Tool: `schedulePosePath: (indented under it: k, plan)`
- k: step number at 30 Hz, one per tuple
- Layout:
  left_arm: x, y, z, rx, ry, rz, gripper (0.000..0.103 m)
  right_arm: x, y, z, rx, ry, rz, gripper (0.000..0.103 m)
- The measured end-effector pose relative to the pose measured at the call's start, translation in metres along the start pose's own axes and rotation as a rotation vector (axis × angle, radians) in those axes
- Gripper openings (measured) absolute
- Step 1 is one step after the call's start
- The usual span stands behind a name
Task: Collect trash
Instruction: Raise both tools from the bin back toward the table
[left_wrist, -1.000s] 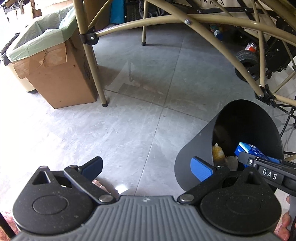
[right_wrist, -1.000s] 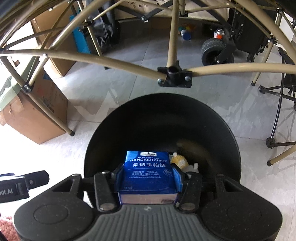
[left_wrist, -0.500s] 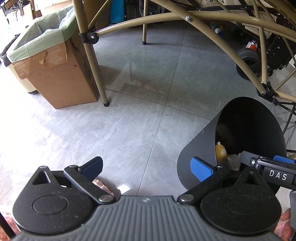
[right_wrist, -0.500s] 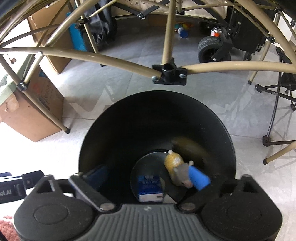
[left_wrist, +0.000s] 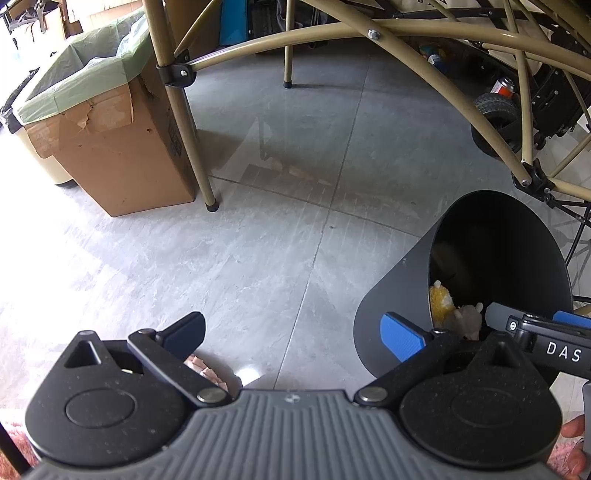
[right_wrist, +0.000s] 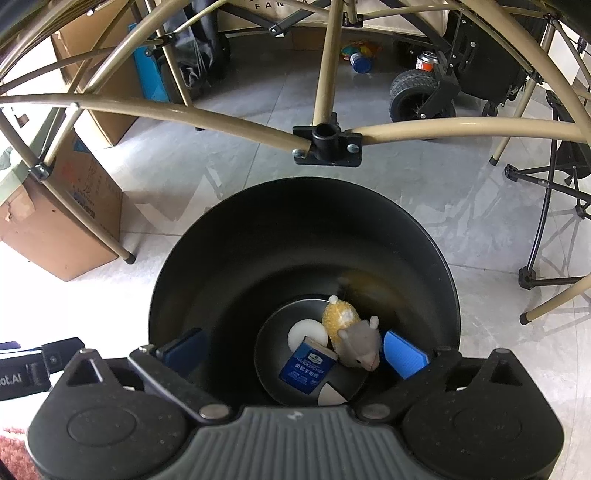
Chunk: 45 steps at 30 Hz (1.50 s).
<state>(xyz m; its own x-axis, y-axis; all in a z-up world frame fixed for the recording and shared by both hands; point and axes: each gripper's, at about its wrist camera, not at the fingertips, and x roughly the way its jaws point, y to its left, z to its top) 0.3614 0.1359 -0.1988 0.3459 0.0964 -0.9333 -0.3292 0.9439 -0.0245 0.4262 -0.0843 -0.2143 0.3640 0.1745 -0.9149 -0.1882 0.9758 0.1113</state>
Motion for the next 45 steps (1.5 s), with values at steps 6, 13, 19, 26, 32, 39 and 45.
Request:
schedulePosePath:
  k: [6, 13, 19, 26, 32, 39, 45]
  plan:
    - [-0.004, -0.002, -0.001, 0.003, -0.013, -0.002, 0.103, -0.009, -0.002, -0.001, -0.001, -0.024, 0.001, 0.103]
    - [-0.016, -0.007, -0.001, 0.009, -0.041, -0.002, 0.103, -0.027, -0.007, -0.004, -0.003, -0.058, 0.01, 0.103]
    - [-0.037, -0.014, -0.003, 0.016, -0.091, -0.013, 0.103, -0.048, -0.01, -0.008, -0.001, -0.094, 0.021, 0.103]
    - [-0.073, -0.02, -0.005, 0.008, -0.168, -0.024, 0.103, -0.084, -0.017, -0.011, 0.007, -0.157, 0.035, 0.103]
    - [-0.112, -0.025, -0.007, 0.021, -0.259, -0.041, 0.103, -0.127, -0.025, -0.016, 0.011, -0.25, 0.045, 0.103]
    - [-0.153, -0.033, -0.008, 0.032, -0.368, -0.056, 0.103, -0.182, -0.037, -0.017, 0.006, -0.389, 0.043, 0.103]
    - [-0.178, -0.044, 0.003, 0.034, -0.439, -0.077, 0.103, -0.219, -0.054, -0.007, 0.027, -0.509, 0.031, 0.103]
